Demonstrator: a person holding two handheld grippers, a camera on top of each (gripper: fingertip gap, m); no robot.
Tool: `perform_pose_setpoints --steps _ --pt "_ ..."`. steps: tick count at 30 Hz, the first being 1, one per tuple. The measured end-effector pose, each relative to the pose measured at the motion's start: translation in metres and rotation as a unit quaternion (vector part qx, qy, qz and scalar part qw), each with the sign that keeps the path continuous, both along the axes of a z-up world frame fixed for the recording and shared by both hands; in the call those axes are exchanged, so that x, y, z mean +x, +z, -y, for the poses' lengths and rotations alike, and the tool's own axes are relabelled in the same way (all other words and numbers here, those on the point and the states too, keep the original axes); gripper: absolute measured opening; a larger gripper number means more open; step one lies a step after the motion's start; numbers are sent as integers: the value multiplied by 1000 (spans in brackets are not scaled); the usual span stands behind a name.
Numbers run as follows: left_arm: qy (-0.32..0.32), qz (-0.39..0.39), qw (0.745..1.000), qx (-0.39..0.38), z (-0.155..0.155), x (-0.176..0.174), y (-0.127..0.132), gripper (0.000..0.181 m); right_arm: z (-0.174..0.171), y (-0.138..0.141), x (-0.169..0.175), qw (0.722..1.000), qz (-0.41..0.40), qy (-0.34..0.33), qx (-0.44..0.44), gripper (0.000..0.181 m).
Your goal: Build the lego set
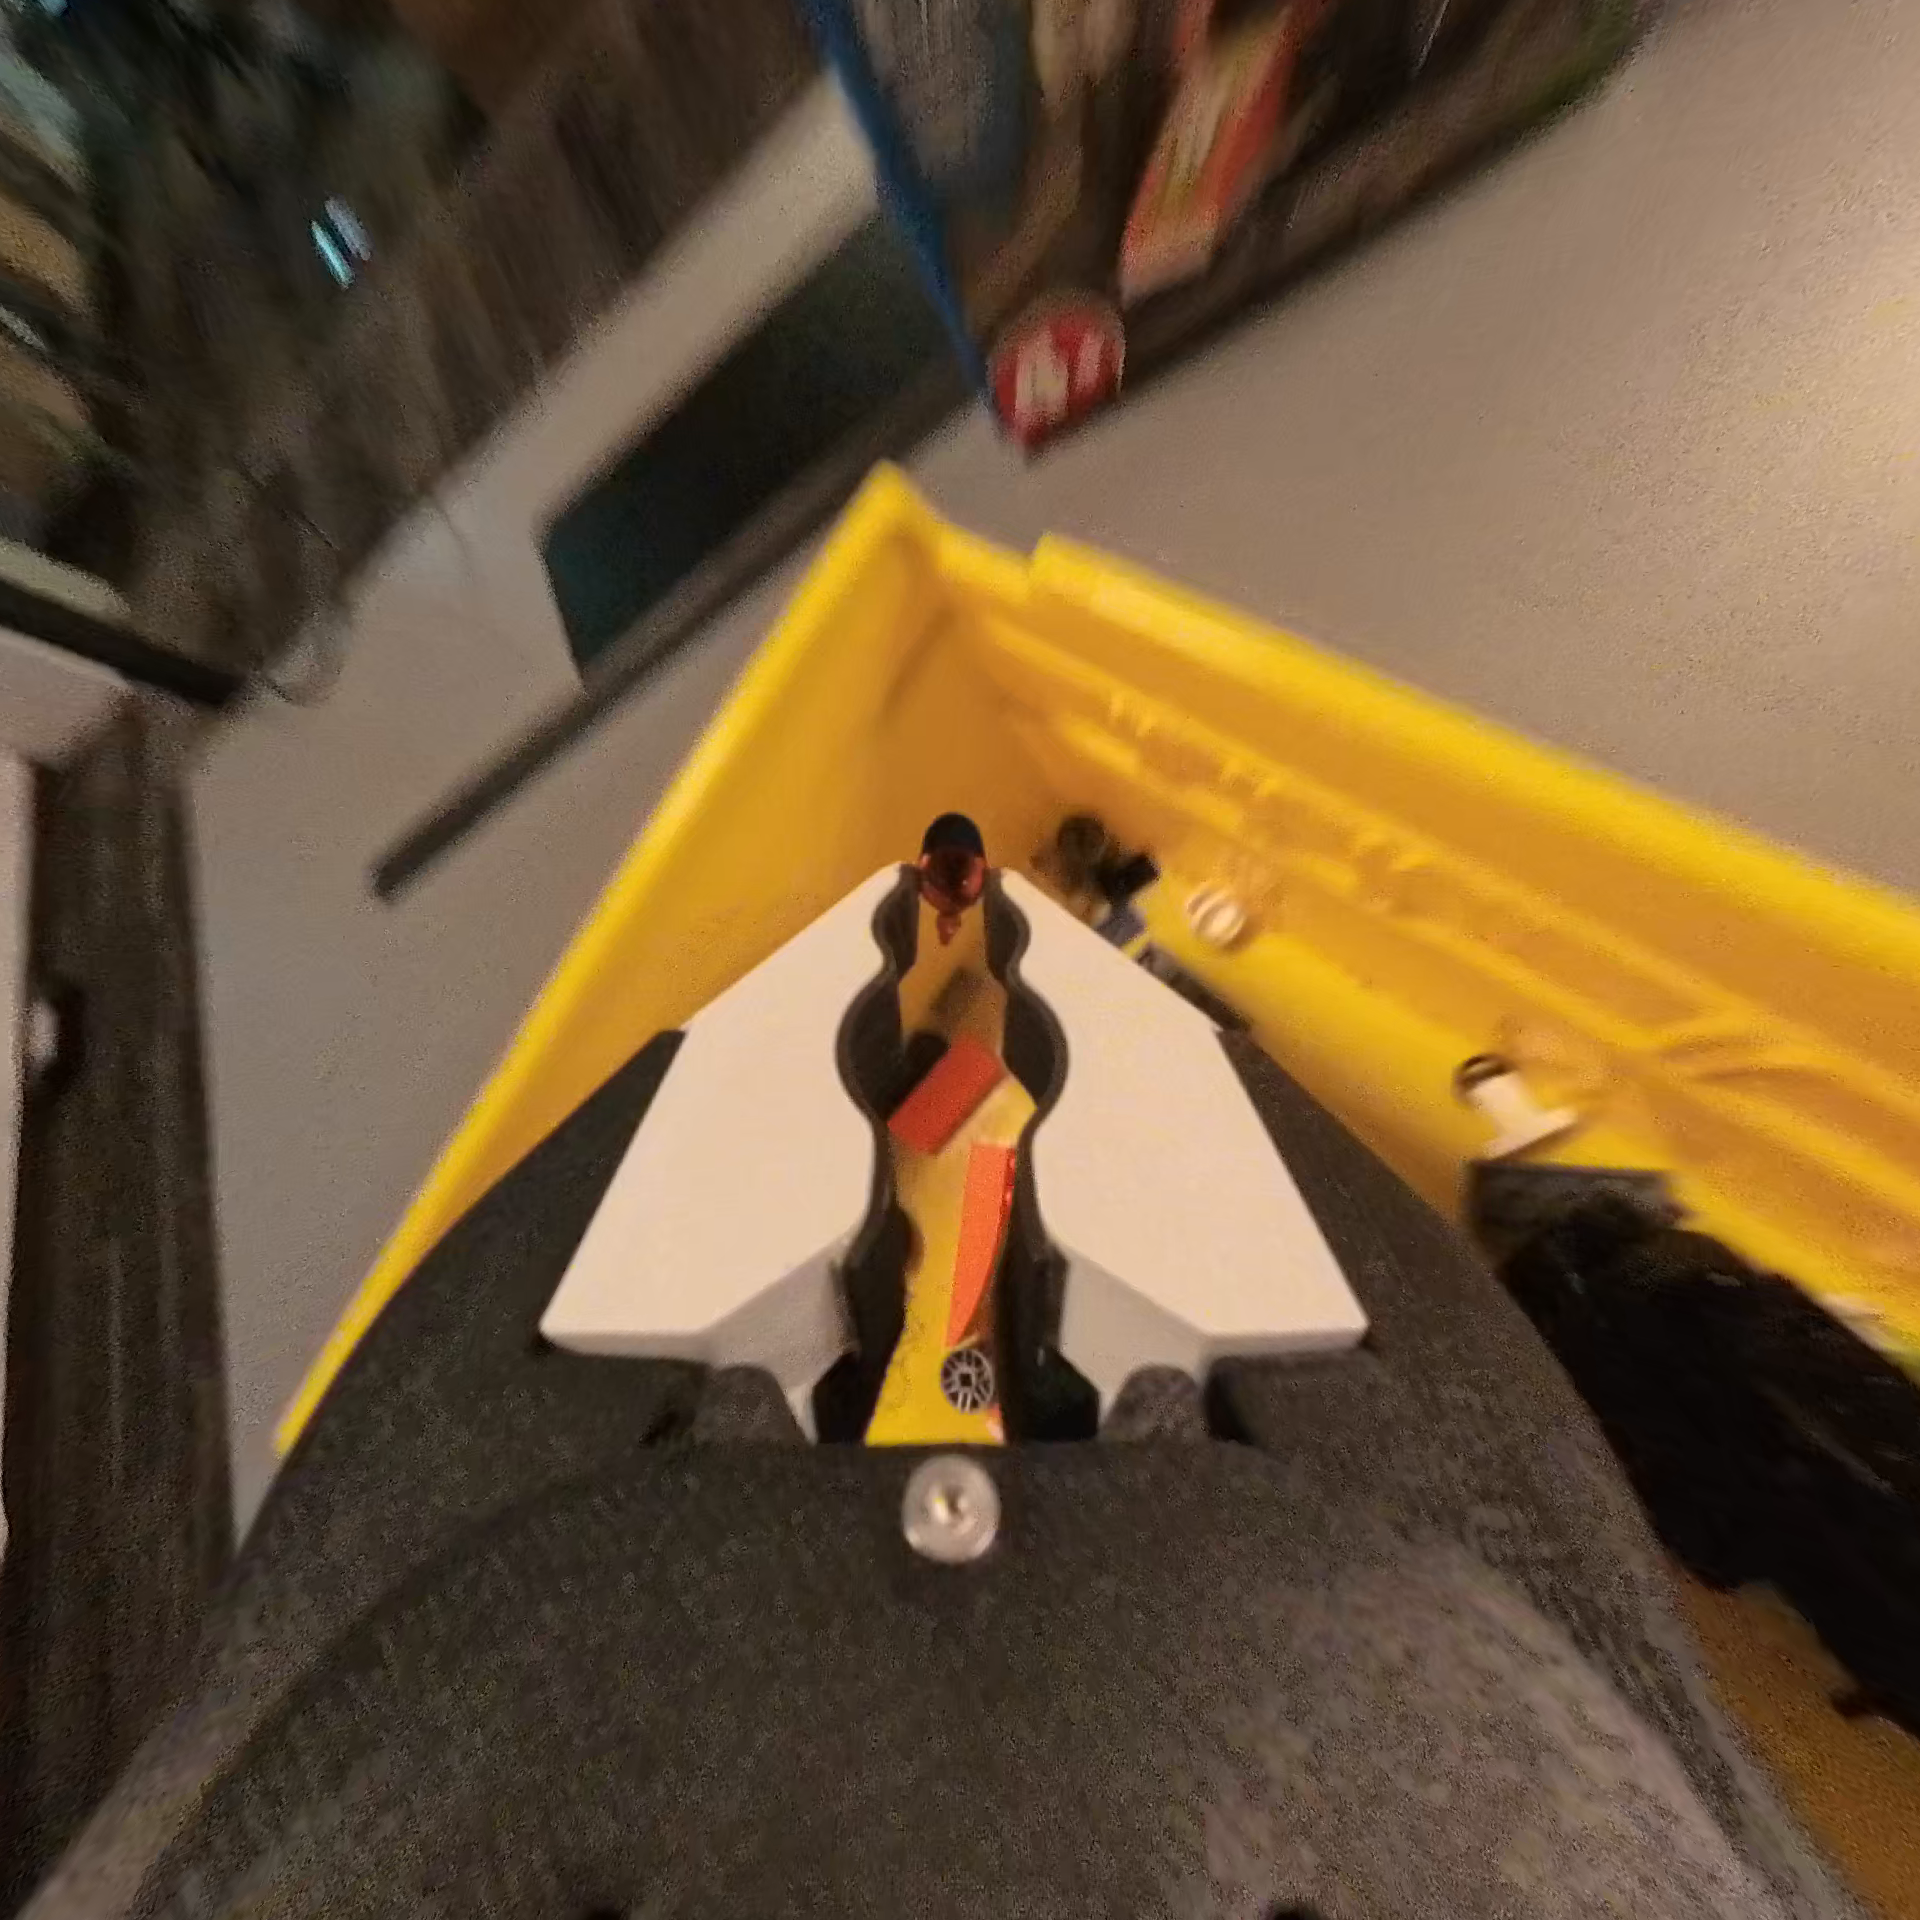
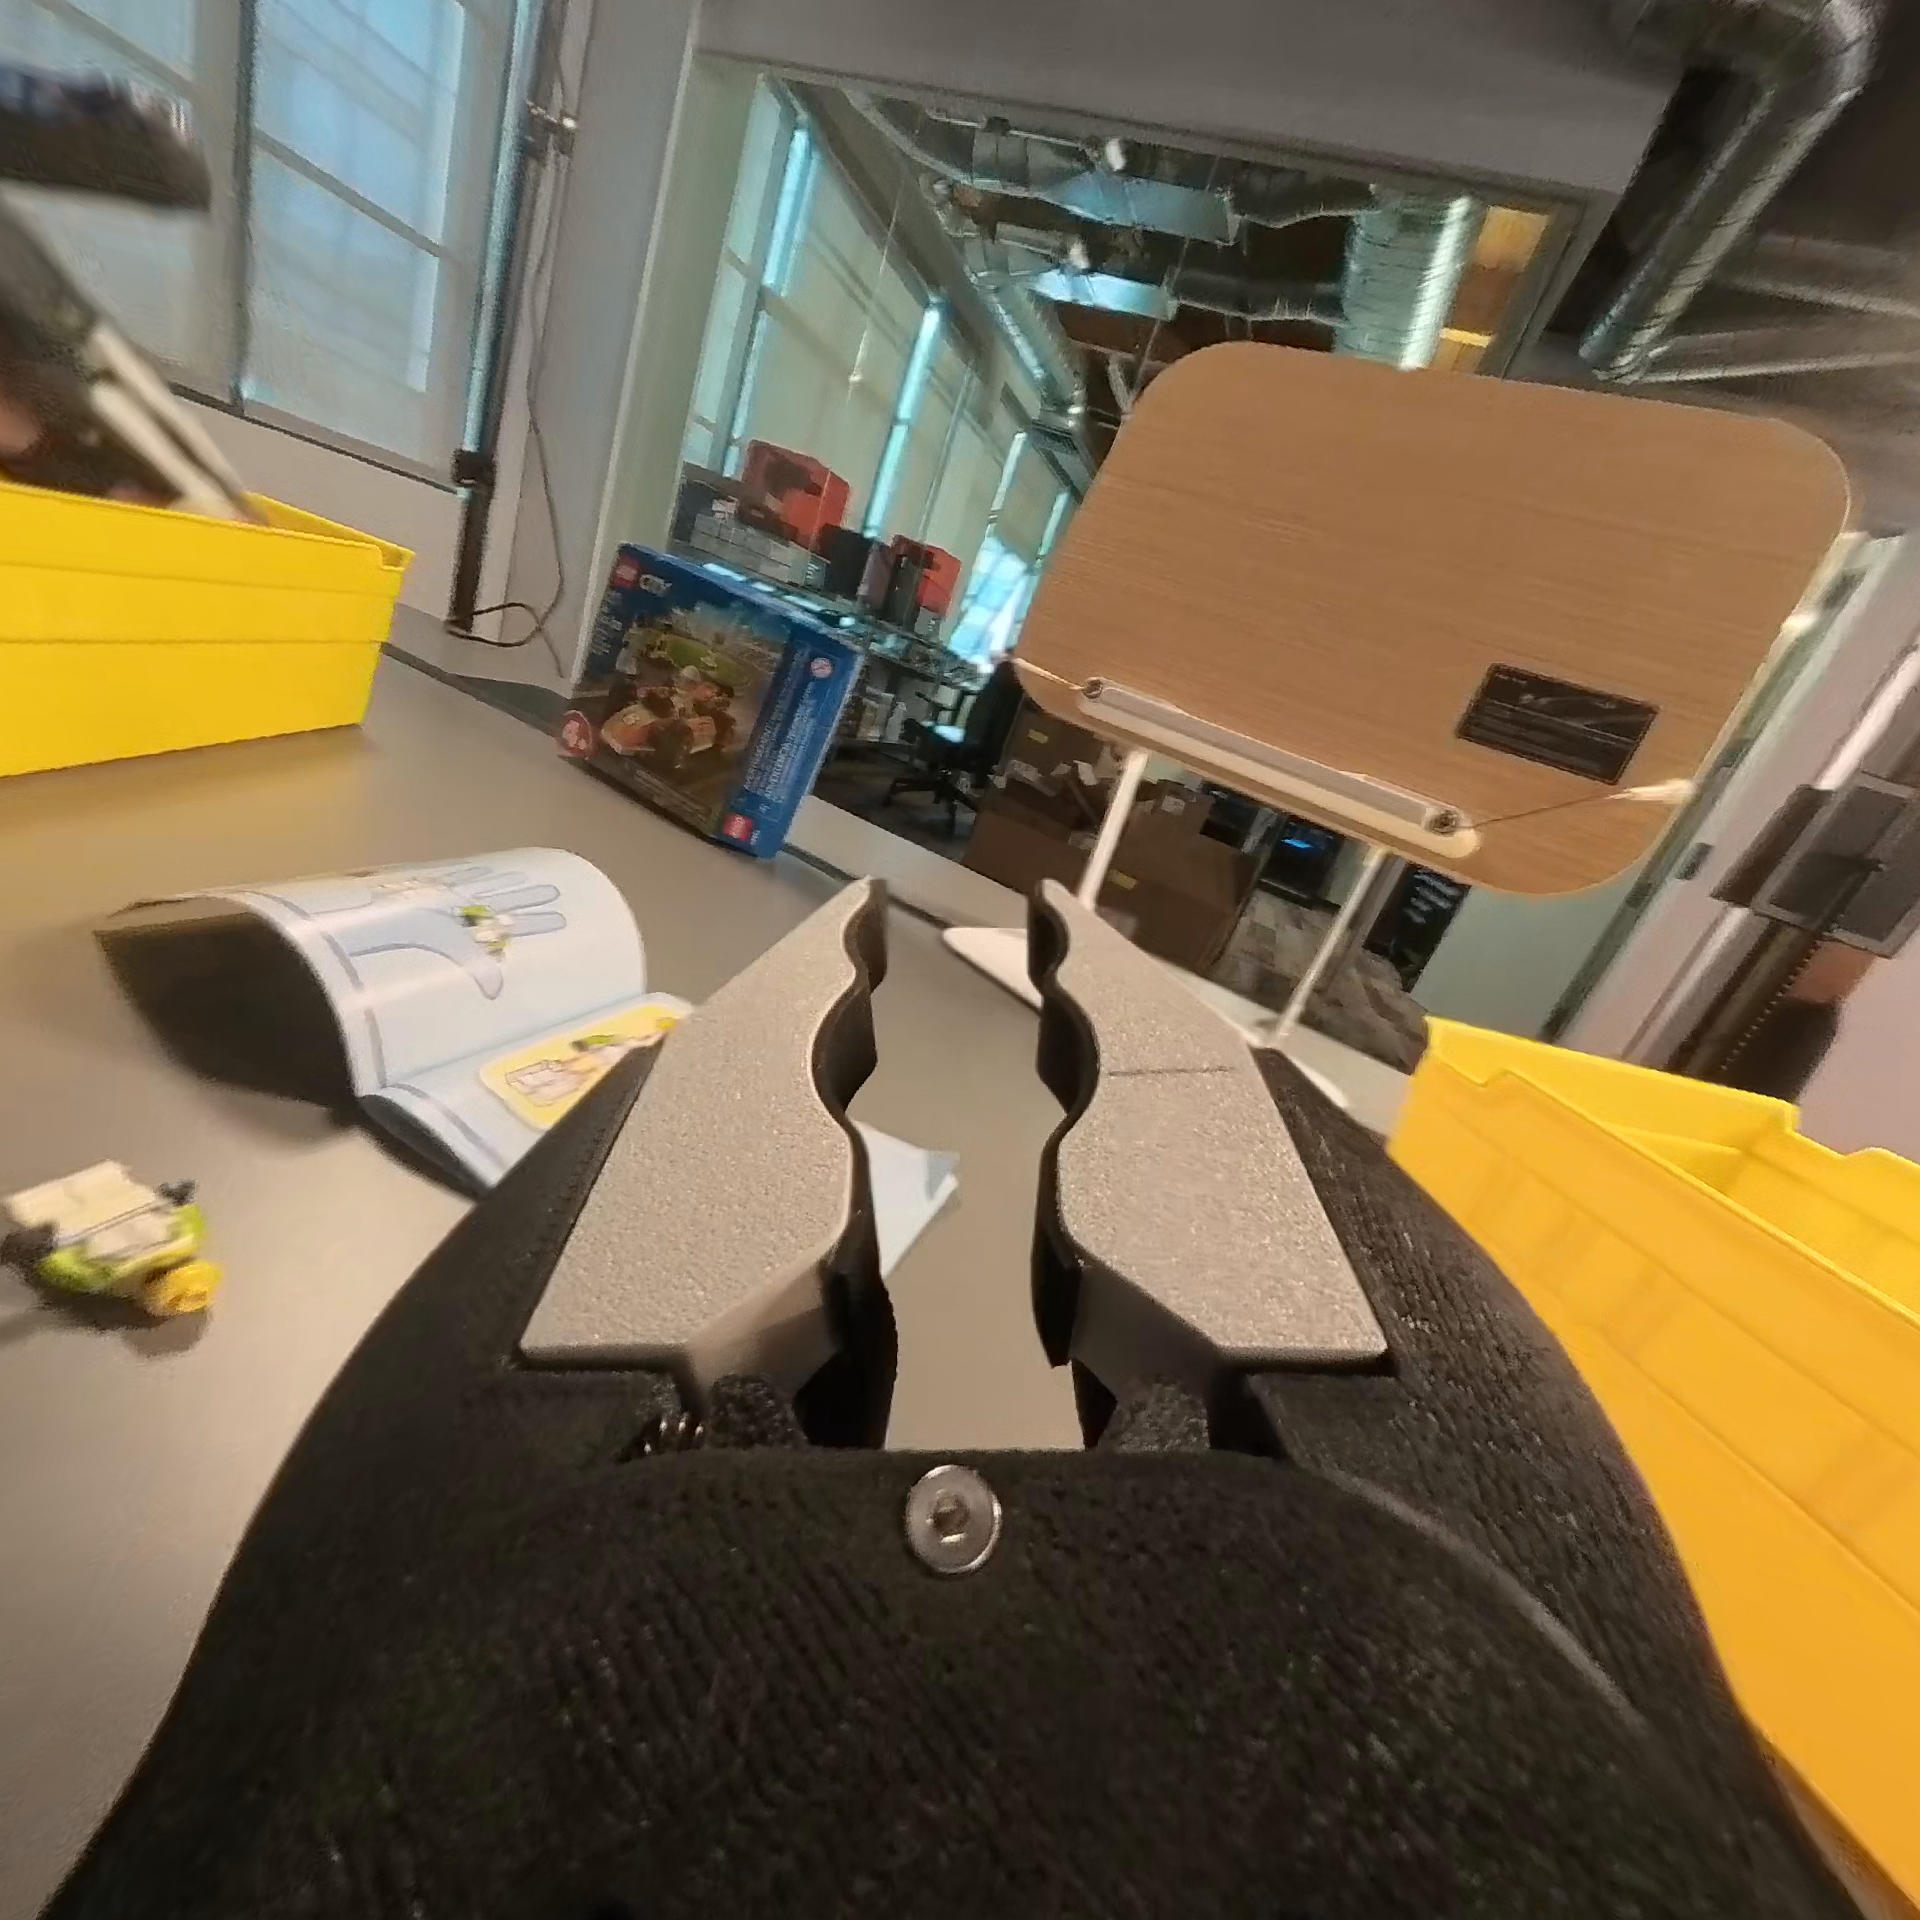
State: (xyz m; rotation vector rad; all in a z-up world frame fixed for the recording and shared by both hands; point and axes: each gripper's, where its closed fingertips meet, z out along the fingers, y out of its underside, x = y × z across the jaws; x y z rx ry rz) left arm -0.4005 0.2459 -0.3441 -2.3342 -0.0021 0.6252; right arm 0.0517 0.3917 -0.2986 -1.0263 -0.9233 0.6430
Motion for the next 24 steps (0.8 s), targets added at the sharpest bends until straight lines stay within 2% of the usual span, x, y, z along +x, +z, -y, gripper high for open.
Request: perform_pose_setpoints --steps 2,3,5,6,8,12,14,15,17,21,24 --pt "-48 -48 993 99 -6 34 56 11 12 -3 -9 999 19 36 -5 23" --pt "-88 -60 982 157 -9 63 85 11 20 -5 -14 998 32 55 5 23" --pt "-168 -73 944 274 -7 129 139 10 40 -8 -29 993 56 103 14 23" --pt "-202 -87 922 318 -3 160 158 10 51 -8 -36 988 62 140 -2 23" --pt "-246 -106 885 380 4 212 179 10 73 1 -47 972 45 223 -63 25" --pt "-316 -111 827 451 8 295 179 10 106 46 -54 898 -19 391 -202 24" --pt "-335 -128 813 459 4 326 169 10 115 70 -54 857 -32 451 -248 24" --pt "-336 -142 810 458 2 337 163 10 118 78 -55 847 -28 463 -261 24" --pt "-331 -166 818 440 -7 353 149 11 125 85 -58 849 6 468 -246 24" --pt "-331 -216 827 399 -20 375 127 10 129 75 -66 887 72 421 -174 16" --pt "-348 -246 824 374 -26 388 116 11 128 66 -65 888 83 420 -168 14"
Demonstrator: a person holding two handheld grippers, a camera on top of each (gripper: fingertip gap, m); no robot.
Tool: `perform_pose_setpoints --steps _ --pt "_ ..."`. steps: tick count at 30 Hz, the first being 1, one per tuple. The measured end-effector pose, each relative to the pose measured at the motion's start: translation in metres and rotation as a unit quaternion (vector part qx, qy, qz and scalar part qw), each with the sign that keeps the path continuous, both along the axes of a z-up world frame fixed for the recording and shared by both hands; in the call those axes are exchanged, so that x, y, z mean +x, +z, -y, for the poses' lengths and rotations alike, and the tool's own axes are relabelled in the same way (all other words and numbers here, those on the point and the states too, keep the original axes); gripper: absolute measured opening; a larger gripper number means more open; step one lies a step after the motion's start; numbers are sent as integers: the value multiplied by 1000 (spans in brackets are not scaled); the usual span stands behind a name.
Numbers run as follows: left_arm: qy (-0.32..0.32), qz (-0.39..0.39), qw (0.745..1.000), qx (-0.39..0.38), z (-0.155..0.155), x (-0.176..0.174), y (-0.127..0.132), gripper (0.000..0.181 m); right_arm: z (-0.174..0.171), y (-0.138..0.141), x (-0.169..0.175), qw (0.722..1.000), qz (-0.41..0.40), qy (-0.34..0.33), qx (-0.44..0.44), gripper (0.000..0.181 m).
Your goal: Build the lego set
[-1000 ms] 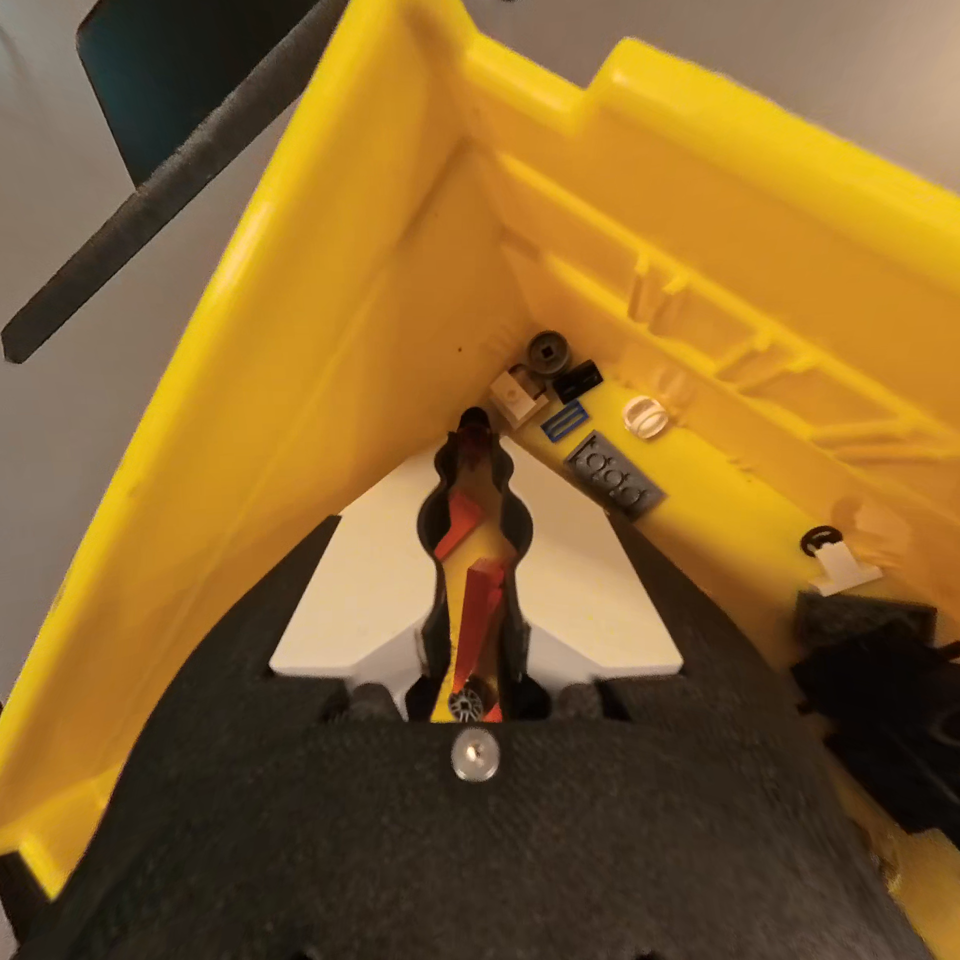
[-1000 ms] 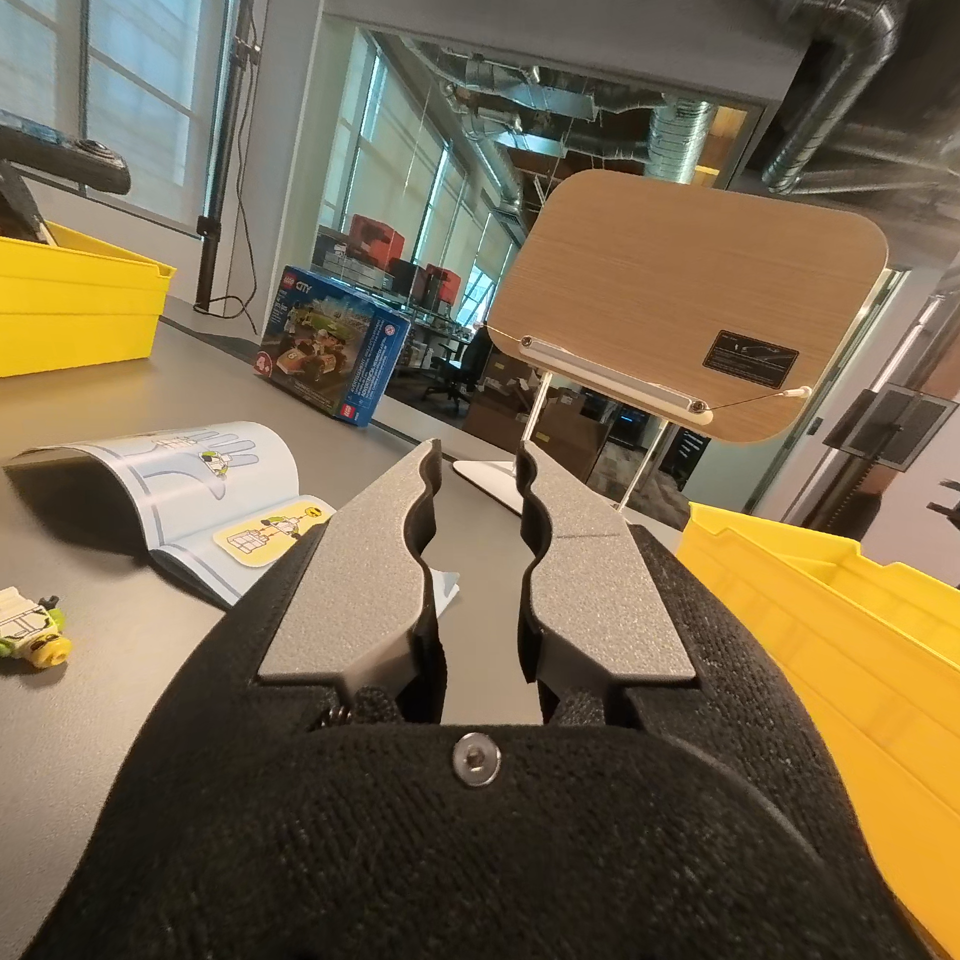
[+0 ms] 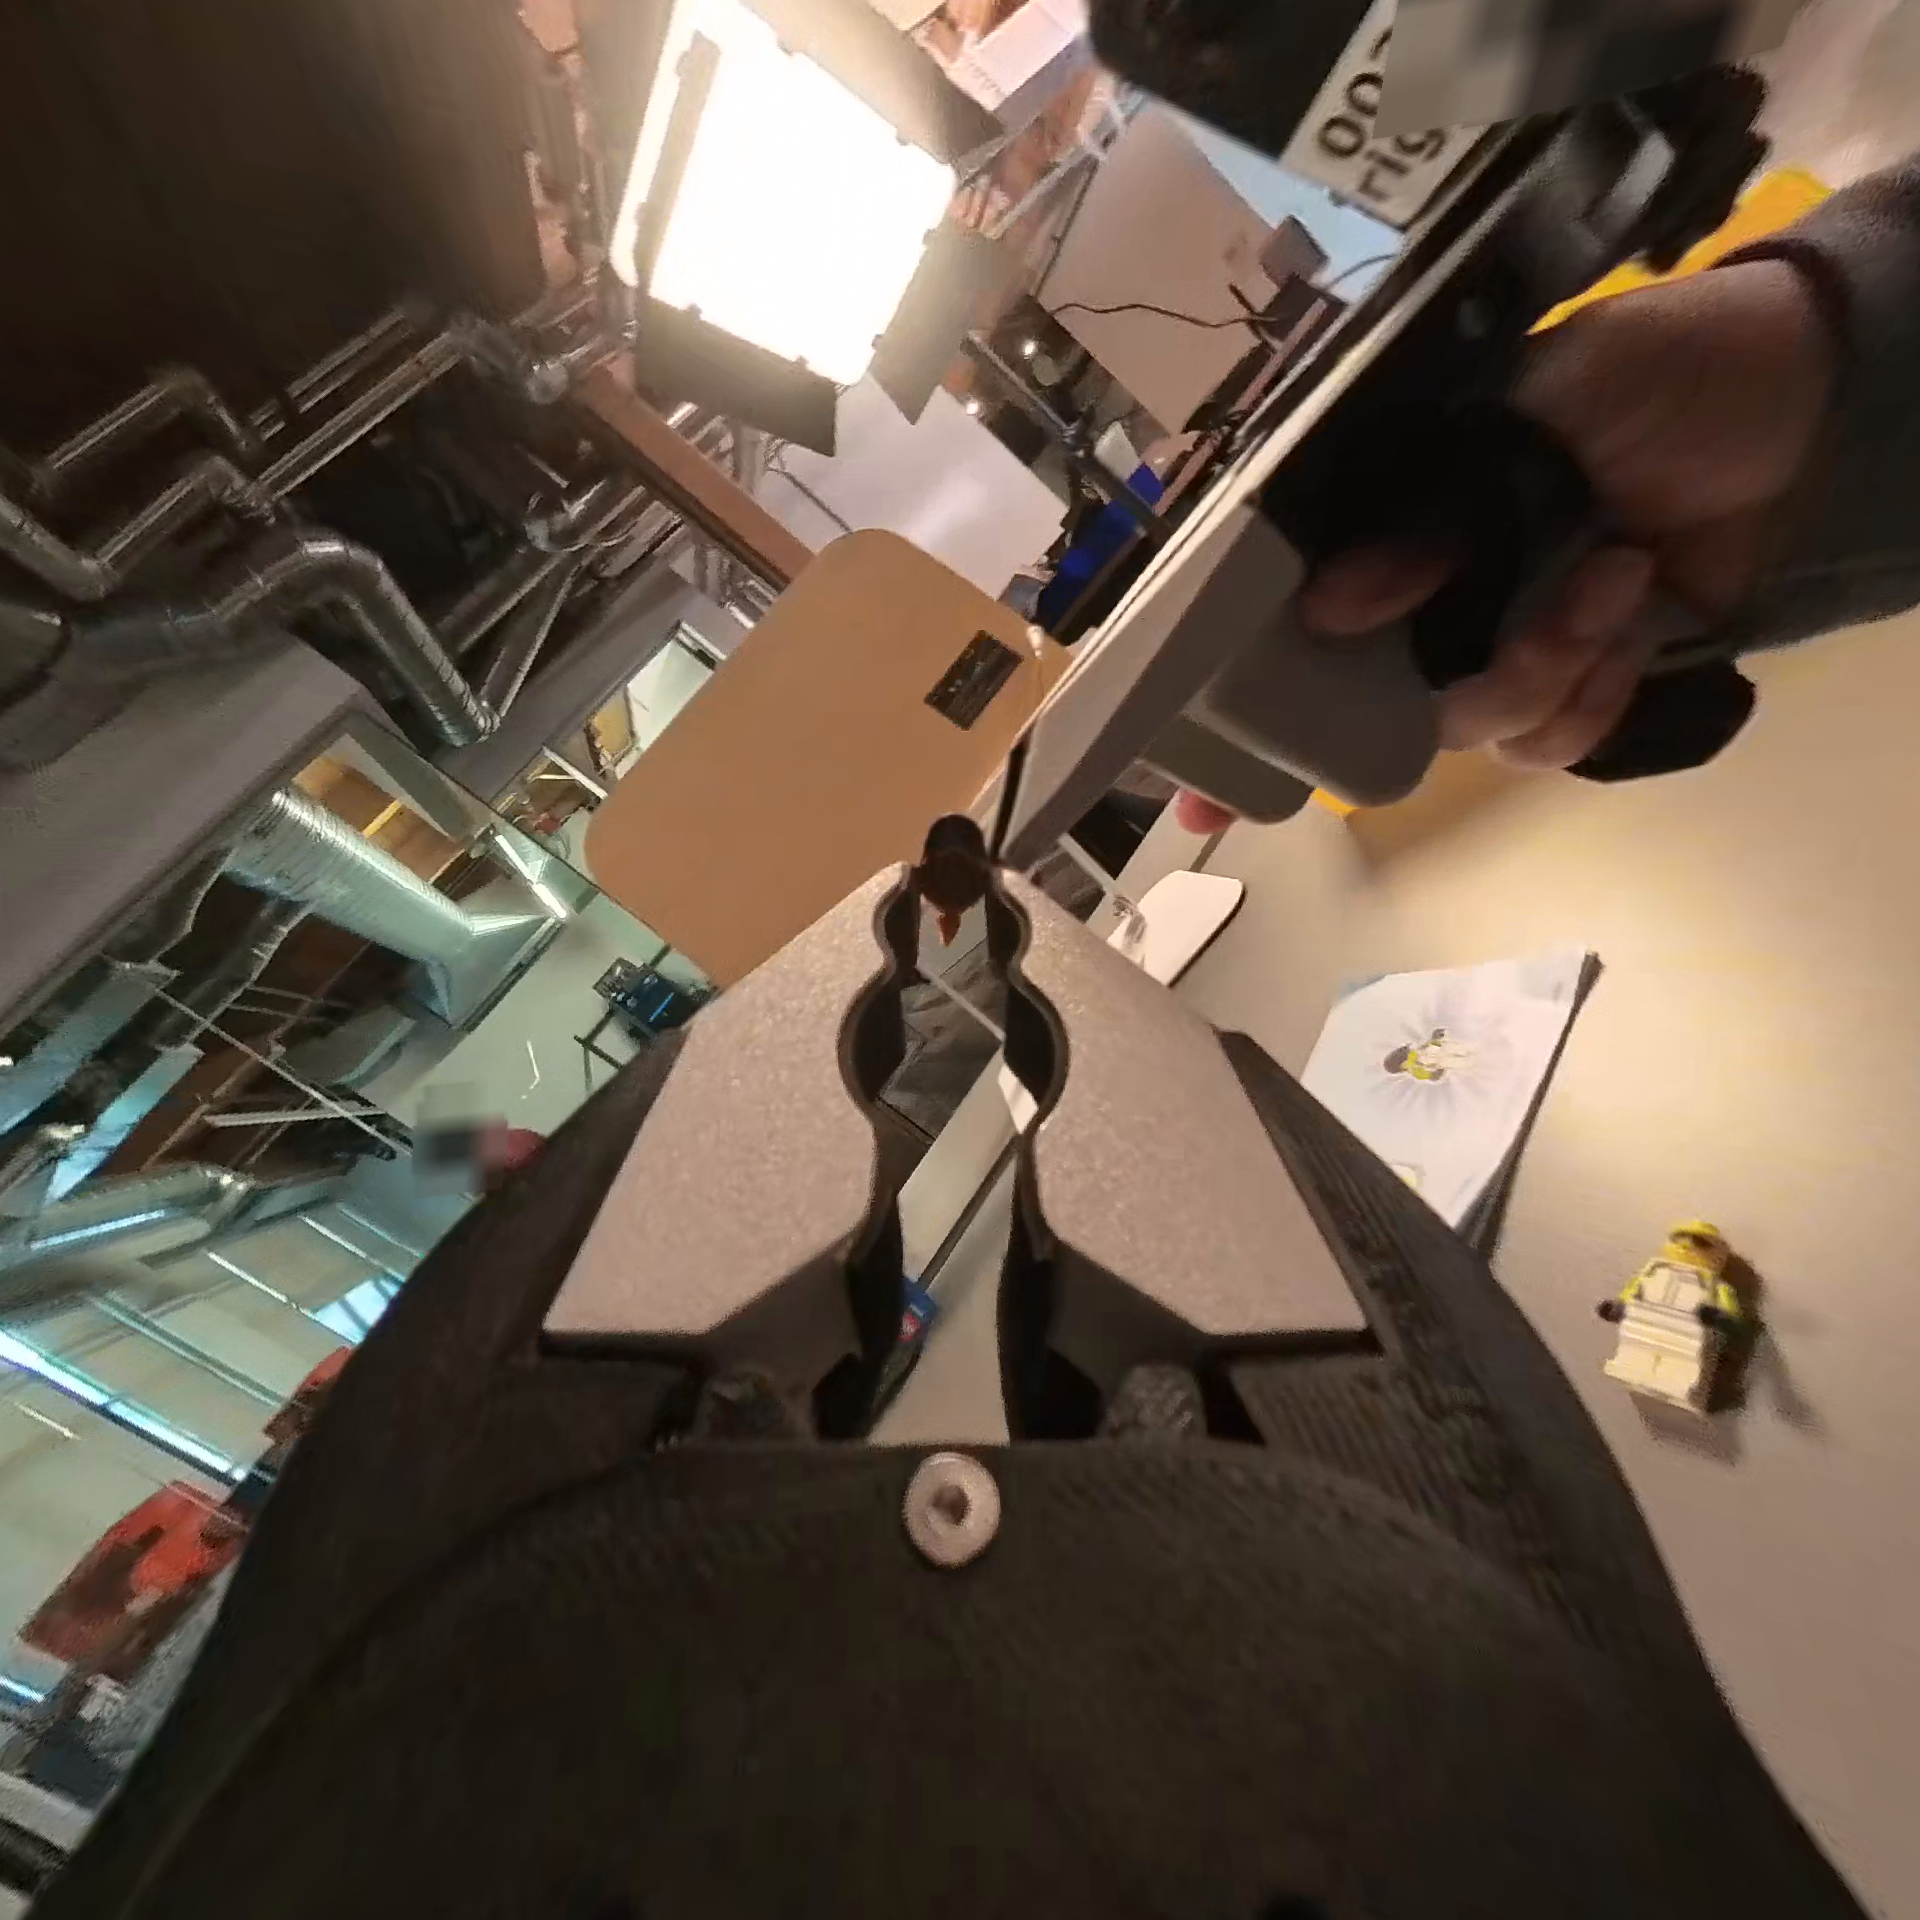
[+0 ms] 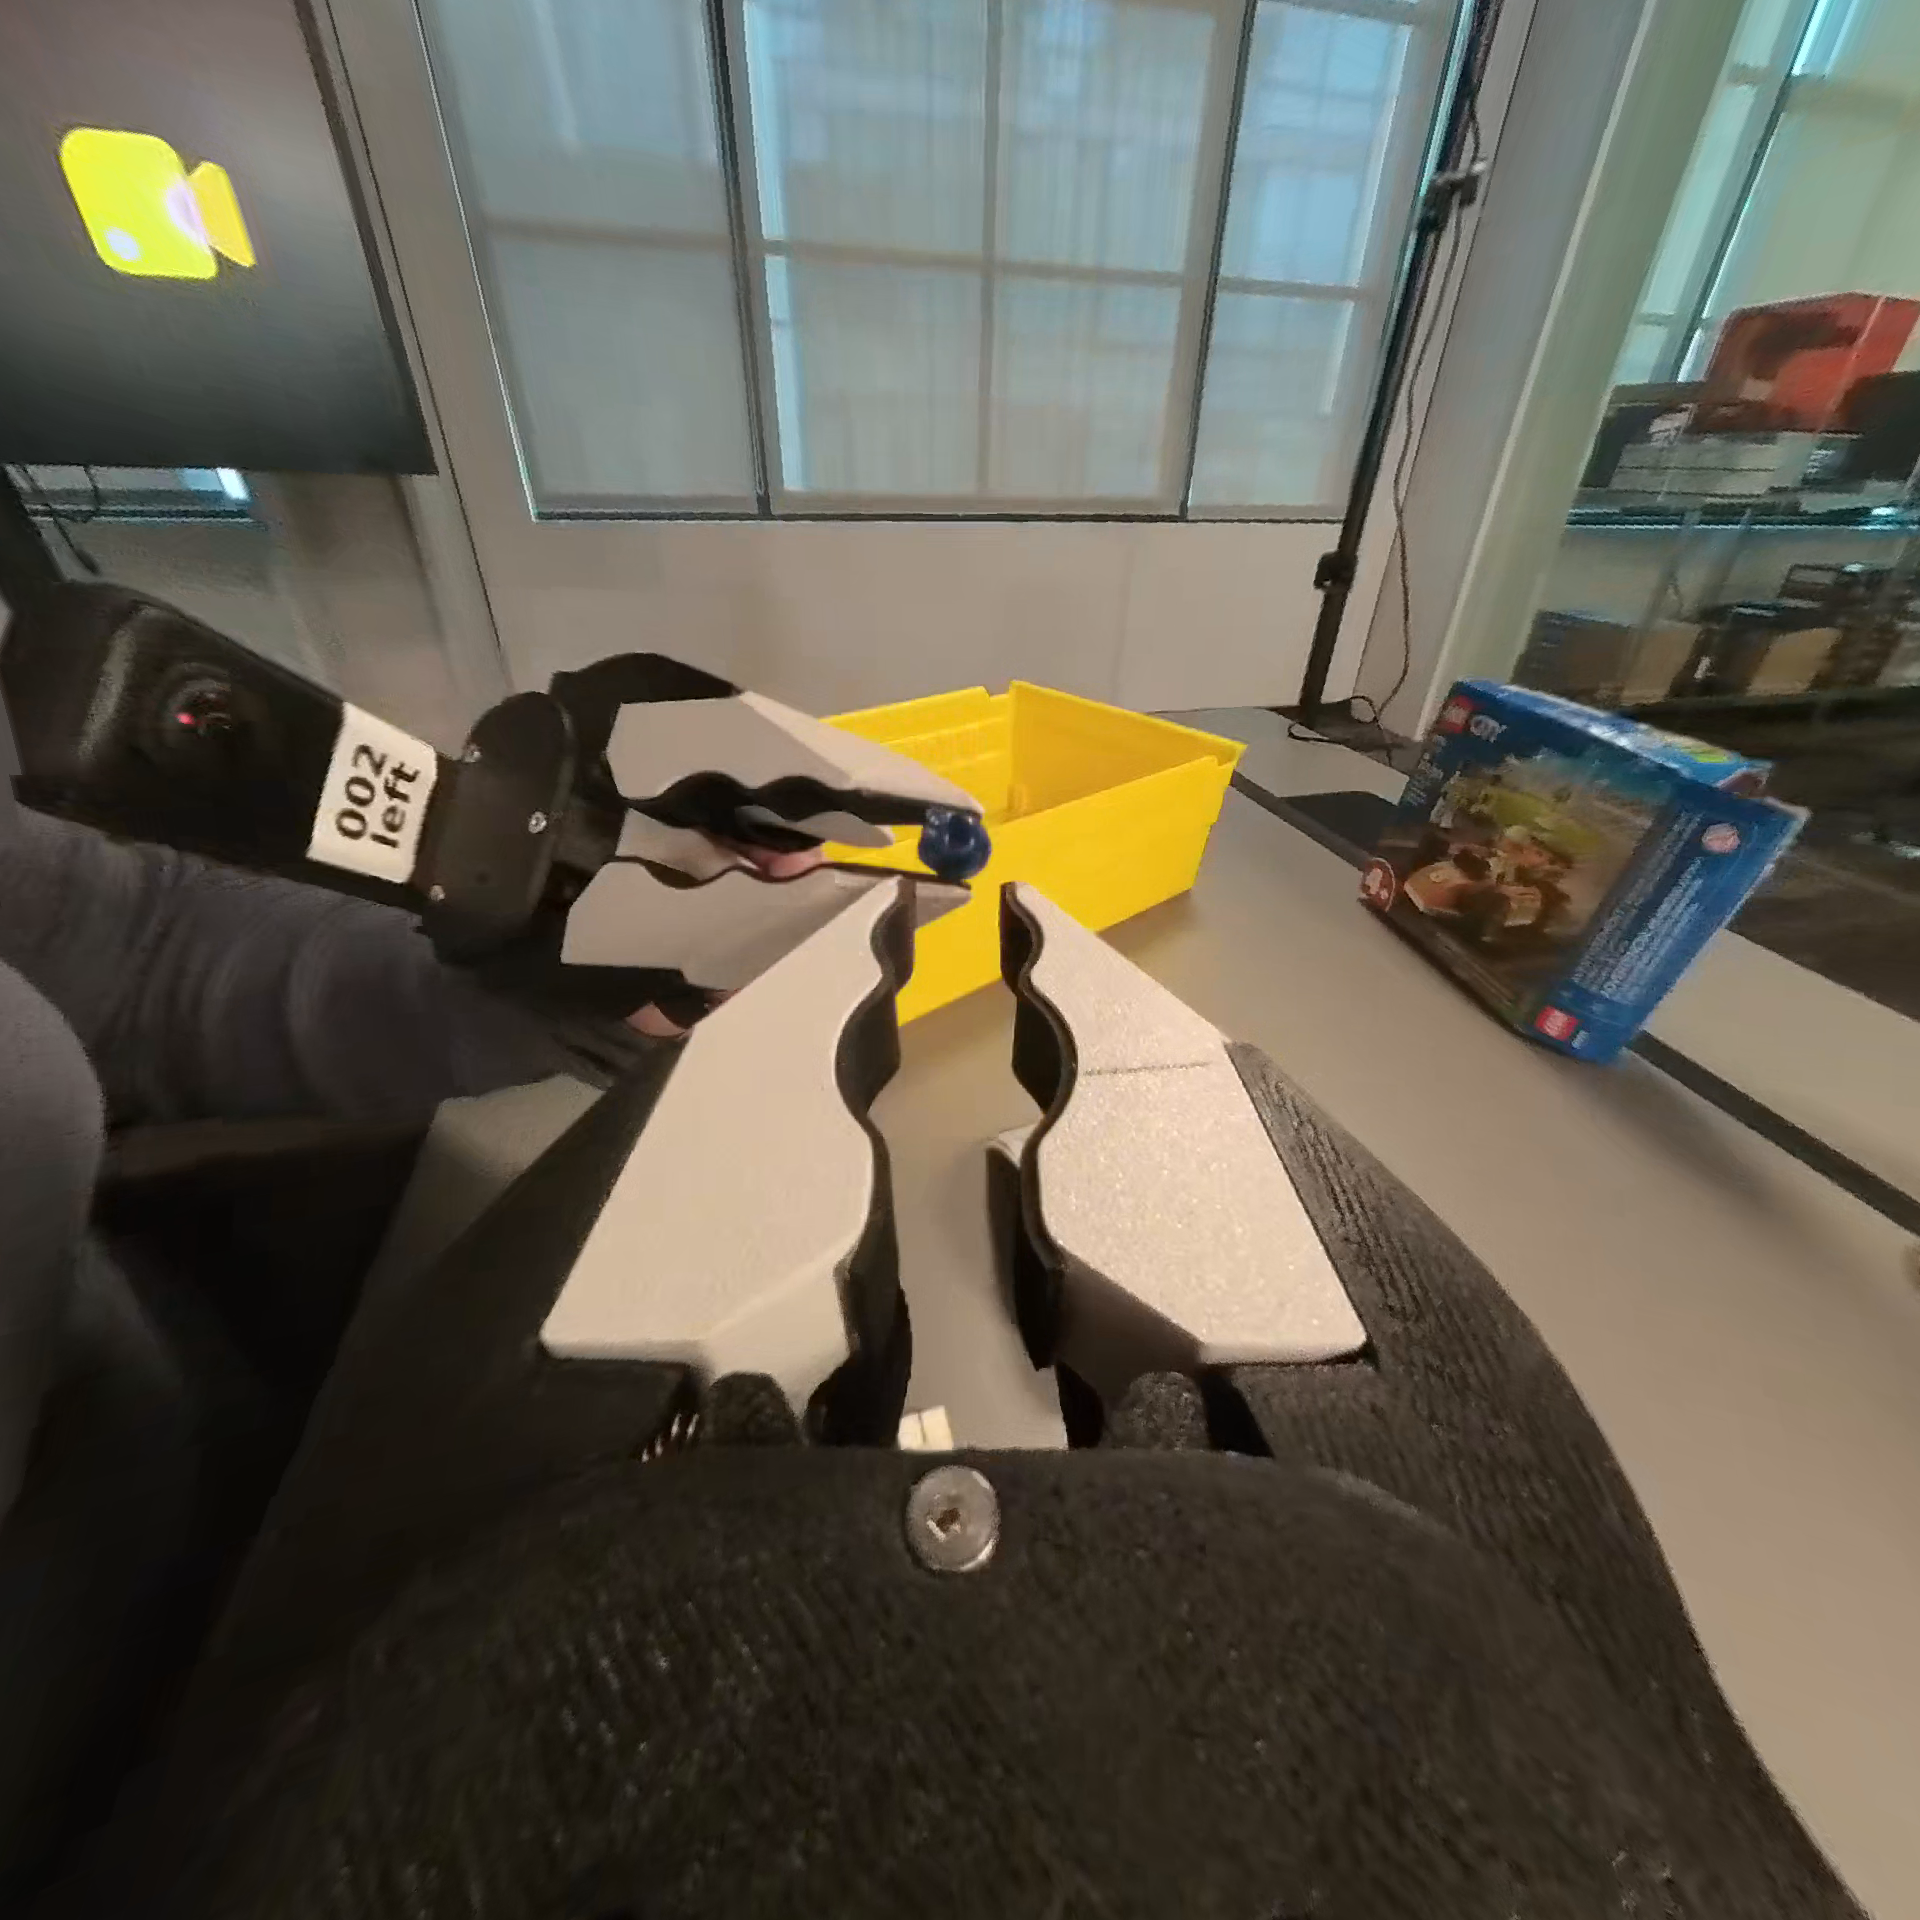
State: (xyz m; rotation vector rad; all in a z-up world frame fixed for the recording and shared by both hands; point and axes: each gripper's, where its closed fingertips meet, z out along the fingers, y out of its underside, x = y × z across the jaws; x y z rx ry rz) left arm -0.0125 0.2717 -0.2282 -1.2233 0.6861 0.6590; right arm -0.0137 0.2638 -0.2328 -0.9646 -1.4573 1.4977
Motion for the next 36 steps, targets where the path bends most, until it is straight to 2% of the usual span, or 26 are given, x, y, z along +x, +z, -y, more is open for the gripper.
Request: perform_pose_setpoints --steps 5,7,8,9,10,12,13,16,18,21,25,31,33,36 --pt "-60 44 997 -34 -6 16 -13 10 0 0 18 993 -6 91 -73 24" --pt "-109 104 987 -59 -7 23 -17 11 0 1 28 985 -8 138 -100 24" --pt "-153 153 973 -83 -7 29 -19 11 -2 4 34 982 -24 156 -109 26" --pt "-206 219 947 -111 -5 34 -19 11 -4 5 39 980 -47 163 -100 27" --pt "-258 290 912 -134 -4 37 -16 10 -7 1 42 983 -67 157 -69 27" --pt "-355 407 823 -176 2 40 -9 10 -6 -9 46 986 -76 148 -10 23" --pt "-383 443 788 -192 3 39 -9 10 -4 -11 47 986 -70 150 -2 23" --pt "-427 492 724 -225 5 42 -14 10 -3 -4 48 985 -89 145 -13 22" --pt "-445 524 678 -259 5 46 -19 10 -2 -9 45 987 -104 109 57 22" --pt "-447 569 627 -288 -1 46 -26 10 -2 -18 40 973 -123 39 192 22" --pt "-440 584 608 -310 -5 46 -36 10 -5 -27 35 951 -121 -10 283 16" --pt "-441 598 576 -341 -8 53 -44 10 -10 -41 34 938 -101 -19 330 28" --pt "-440 603 566 -350 -9 55 -47 9 -11 -45 34 933 -94 -22 347 22" --pt "-436 606 559 -360 -10 55 -50 9 -12 -49 35 933 -89 -20 349 22"
